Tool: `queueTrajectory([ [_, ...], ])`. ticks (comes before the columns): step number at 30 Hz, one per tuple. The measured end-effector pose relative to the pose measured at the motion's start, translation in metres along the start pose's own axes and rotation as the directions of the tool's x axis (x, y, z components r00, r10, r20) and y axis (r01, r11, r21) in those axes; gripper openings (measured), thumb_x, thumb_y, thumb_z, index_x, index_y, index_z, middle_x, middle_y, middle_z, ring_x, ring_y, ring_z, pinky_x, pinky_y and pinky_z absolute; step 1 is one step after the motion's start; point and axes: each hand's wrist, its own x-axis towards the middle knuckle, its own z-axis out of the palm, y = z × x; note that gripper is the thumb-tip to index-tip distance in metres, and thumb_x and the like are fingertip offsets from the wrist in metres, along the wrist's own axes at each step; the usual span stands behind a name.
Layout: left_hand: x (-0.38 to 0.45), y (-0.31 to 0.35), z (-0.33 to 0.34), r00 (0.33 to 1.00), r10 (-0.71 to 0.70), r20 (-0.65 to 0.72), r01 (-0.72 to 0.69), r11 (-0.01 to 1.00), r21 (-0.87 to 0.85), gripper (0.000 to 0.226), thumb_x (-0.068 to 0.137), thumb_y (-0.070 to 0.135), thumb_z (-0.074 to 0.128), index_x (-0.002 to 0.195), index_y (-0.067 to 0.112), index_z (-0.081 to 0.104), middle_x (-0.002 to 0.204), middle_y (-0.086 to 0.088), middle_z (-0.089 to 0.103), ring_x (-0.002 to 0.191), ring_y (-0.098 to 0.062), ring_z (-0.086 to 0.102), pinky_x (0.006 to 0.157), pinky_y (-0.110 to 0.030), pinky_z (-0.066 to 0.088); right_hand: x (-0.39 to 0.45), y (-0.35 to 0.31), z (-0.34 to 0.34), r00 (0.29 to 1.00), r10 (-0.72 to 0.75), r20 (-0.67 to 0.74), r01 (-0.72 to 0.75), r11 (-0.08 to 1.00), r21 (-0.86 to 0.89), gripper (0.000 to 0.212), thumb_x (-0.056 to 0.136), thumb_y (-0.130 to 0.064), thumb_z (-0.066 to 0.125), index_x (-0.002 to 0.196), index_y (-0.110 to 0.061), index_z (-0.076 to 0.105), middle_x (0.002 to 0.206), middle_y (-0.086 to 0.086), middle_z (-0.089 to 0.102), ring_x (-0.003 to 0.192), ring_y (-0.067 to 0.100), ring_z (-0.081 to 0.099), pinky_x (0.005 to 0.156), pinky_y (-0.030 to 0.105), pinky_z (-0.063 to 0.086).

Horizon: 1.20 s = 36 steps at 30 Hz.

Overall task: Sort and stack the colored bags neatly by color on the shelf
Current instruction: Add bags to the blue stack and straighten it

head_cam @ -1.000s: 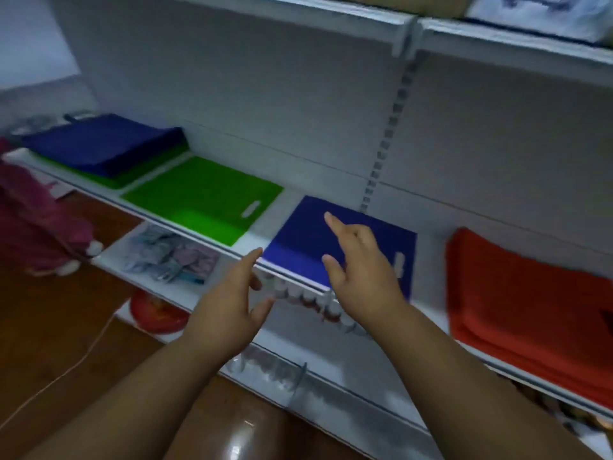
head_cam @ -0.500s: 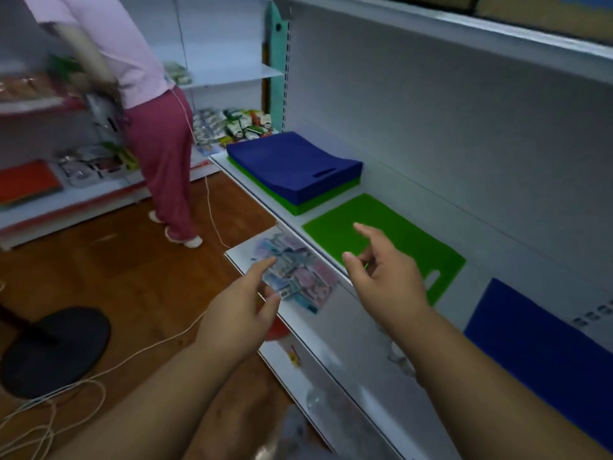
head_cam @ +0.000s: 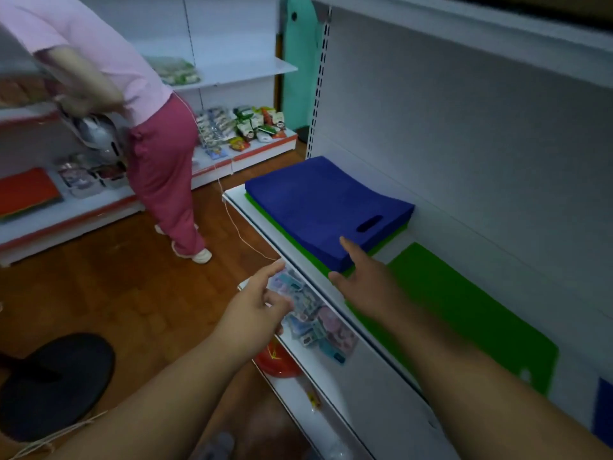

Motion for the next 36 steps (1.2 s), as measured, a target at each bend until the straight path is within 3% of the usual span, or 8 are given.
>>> queueTrajectory([
  [2, 0.023, 0.001, -0.008, 0.988, -0.106, 0.115, 0.127, 0.971, -0.202, 0.059, 0.093, 0.017, 0.064, 0.141, 0.039, 0.04, 0.086, -0.009, 0.073, 0.064, -0.022, 0.065, 0.065, -0.038, 0.056, 0.002, -0.002, 0.01, 0.996, 0.07, -0.061, -0.068, 0.997, 0.034, 0.062, 0.089, -0.053, 0.06, 0.146, -0.038, 0.037, 0.109, -0.011, 0.062, 0.102, 0.017, 0.061, 0.087, 0.032, 0.049],
  [7, 0.077, 0.001, -0.033, 0.944, -0.195, 0.268, 0.298, 0.852, -0.43, 0.047, 0.095, 0.02, 0.064, 0.134, 0.038, 0.044, 0.102, -0.007, 0.073, 0.065, -0.023, 0.063, 0.057, -0.03, 0.051, -0.016, -0.014, 0.036, 0.864, 0.251, -0.436, -0.189, 0.965, 0.18, 0.017, 0.087, -0.043, 0.067, 0.093, -0.029, 0.06, 0.085, -0.006, 0.061, 0.075, 0.011, 0.058, 0.064, 0.028, 0.042],
  [11, 0.113, -0.006, -0.052, 0.966, -0.231, 0.12, 0.259, 0.81, -0.526, 0.031, 0.098, 0.016, 0.058, 0.128, 0.021, 0.054, 0.108, -0.014, 0.064, 0.054, -0.015, 0.055, 0.057, -0.03, 0.047, -0.034, -0.022, 0.049, 0.689, 0.219, -0.691, -0.155, 0.976, 0.155, 0.011, 0.089, -0.014, 0.067, 0.098, -0.02, 0.069, 0.098, -0.001, 0.068, 0.089, 0.017, 0.063, 0.076, 0.024, 0.043],
  [16, 0.109, -0.006, -0.064, 0.982, -0.188, 0.013, 0.18, 0.916, -0.36, 0.022, 0.093, 0.006, 0.062, 0.113, 0.014, 0.065, 0.083, -0.012, 0.063, 0.056, -0.015, 0.05, 0.054, -0.028, 0.044, -0.081, -0.023, 0.059, 0.54, 0.129, -0.832, -0.223, 0.975, 0.007, 0.029, 0.086, -0.002, 0.068, 0.113, -0.013, 0.071, 0.107, 0.004, 0.069, 0.095, 0.014, 0.06, 0.08, 0.014, 0.039],
  [24, 0.064, 0.014, -0.027, 0.934, 0.13, 0.334, -0.165, 0.983, 0.078, 0.027, 0.087, 0.003, 0.056, 0.082, 0.025, 0.072, 0.055, 0.007, 0.057, 0.045, -0.014, 0.044, 0.048, -0.024, 0.034, -0.162, 0.015, 0.042, 0.405, 0.337, -0.85, -0.421, 0.894, 0.155, 0.031, 0.094, -0.014, 0.059, 0.122, -0.025, 0.066, 0.109, -0.007, 0.063, 0.095, 0.016, 0.062, 0.079, 0.027, 0.051],
  [26, 0.048, 0.025, -0.011, 0.909, 0.229, 0.347, -0.286, 0.95, 0.123, 0.027, 0.09, 0.004, 0.055, 0.086, 0.025, 0.072, 0.061, 0.012, 0.059, 0.044, -0.006, 0.044, 0.05, -0.023, 0.035, -0.184, 0.027, 0.039, 0.347, 0.405, -0.846, -0.428, 0.871, 0.241, 0.03, 0.096, -0.021, 0.057, 0.124, -0.031, 0.063, 0.107, -0.01, 0.059, 0.09, 0.018, 0.063, 0.075, 0.04, 0.058],
  [30, 0.016, 0.041, 0.046, 0.812, 0.474, 0.341, -0.555, 0.808, 0.198, 0.027, 0.092, 0.016, 0.053, 0.108, 0.022, 0.074, 0.106, 0.001, 0.069, 0.092, -0.021, 0.062, 0.08, -0.029, 0.046, -0.238, 0.064, 0.023, 0.287, 0.431, -0.856, -0.503, 0.828, 0.249, 0.032, 0.098, -0.023, 0.056, 0.129, -0.027, 0.062, 0.097, -0.009, 0.058, 0.076, 0.005, 0.056, 0.073, 0.032, 0.053],
  [36, -0.059, 0.05, 0.176, 0.74, 0.556, 0.379, -0.66, 0.709, 0.247, 0.031, 0.088, 0.019, 0.051, 0.108, 0.021, 0.074, 0.102, -0.003, 0.07, 0.092, -0.027, 0.064, 0.077, -0.031, 0.047, -0.343, 0.153, -0.031, 0.278, 0.497, -0.822, -0.581, 0.768, 0.269, 0.035, 0.099, -0.026, 0.055, 0.133, -0.022, 0.059, 0.114, -0.001, 0.063, 0.101, 0.018, 0.06, 0.084, 0.027, 0.044],
])
